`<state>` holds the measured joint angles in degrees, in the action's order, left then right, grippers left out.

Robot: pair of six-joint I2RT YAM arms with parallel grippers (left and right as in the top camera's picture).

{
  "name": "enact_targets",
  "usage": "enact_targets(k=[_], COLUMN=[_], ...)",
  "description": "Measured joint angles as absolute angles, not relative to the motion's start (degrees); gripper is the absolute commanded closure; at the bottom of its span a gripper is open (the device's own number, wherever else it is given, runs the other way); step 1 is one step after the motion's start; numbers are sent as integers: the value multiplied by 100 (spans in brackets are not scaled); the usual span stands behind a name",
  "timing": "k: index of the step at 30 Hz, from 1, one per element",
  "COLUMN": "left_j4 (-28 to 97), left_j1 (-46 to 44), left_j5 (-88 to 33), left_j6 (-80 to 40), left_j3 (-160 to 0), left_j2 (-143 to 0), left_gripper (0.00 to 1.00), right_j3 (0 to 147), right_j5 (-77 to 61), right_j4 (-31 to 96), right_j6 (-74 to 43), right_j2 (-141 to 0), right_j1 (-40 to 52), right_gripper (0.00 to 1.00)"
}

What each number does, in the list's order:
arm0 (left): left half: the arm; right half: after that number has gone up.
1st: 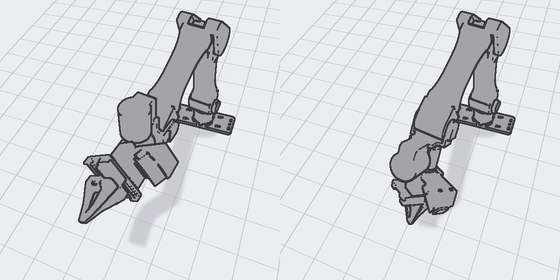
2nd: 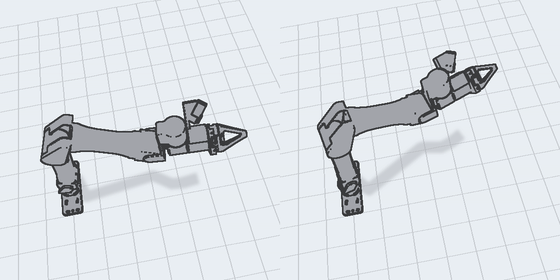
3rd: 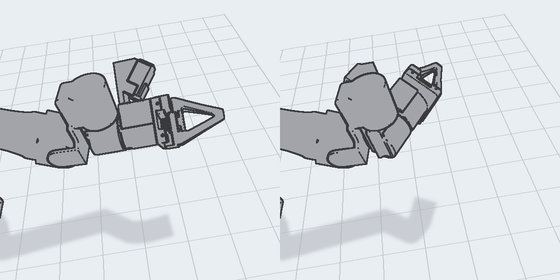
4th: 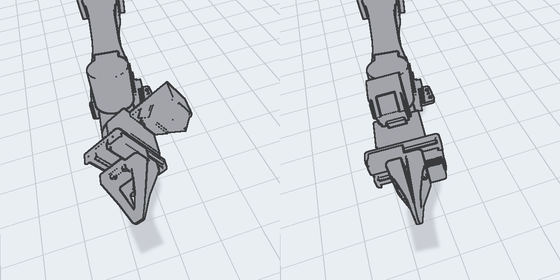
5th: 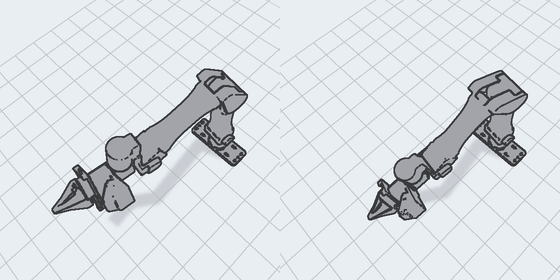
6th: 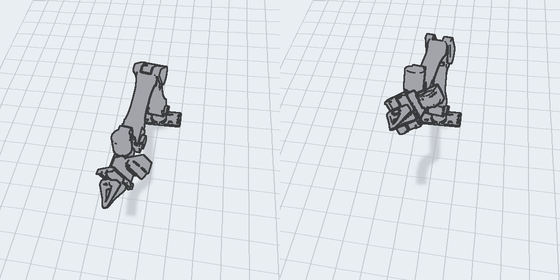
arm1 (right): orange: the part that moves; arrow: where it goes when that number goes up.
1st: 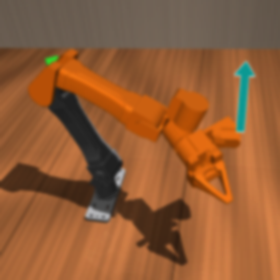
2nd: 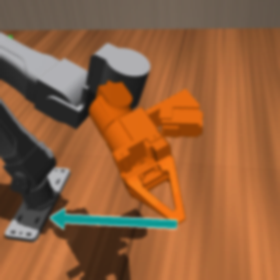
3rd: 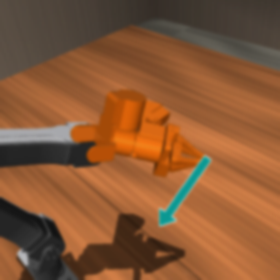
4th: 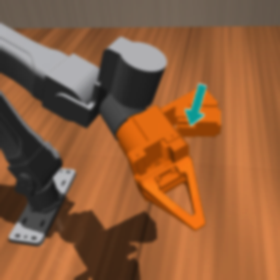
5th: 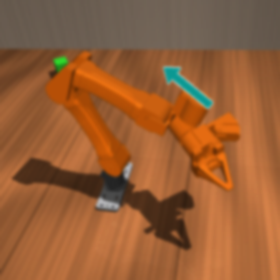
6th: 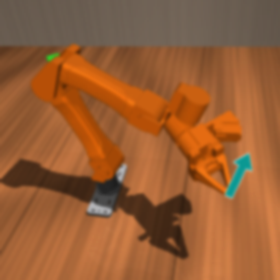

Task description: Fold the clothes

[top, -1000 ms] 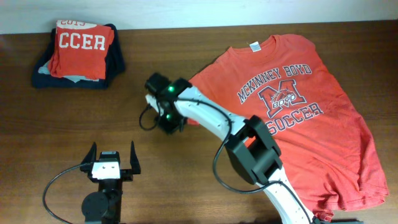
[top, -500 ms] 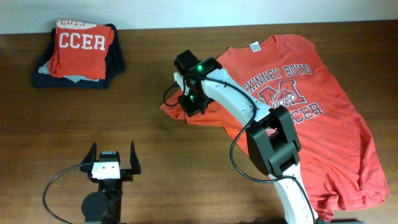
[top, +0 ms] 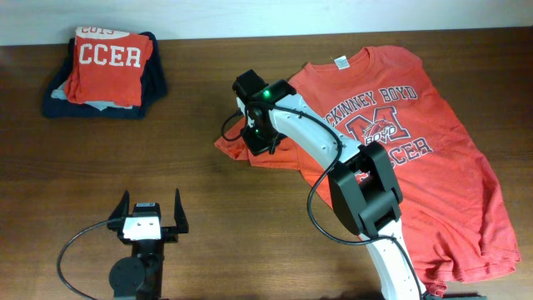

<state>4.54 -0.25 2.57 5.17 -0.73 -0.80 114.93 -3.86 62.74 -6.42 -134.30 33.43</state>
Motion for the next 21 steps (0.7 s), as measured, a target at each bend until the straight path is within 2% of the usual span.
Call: enact_targets(k=[21], left_j4=[454], left_j1=[-25], left_j5=[257], left_j6=[517], left_j3=[-73], left_j2=[-80], left_gripper=[1], right_j3=[11493], right_j5=[-427], right_j4=[6322], right_j6=[-1035], right_j2=[-13432], right_j1=[3347], right_gripper=[96])
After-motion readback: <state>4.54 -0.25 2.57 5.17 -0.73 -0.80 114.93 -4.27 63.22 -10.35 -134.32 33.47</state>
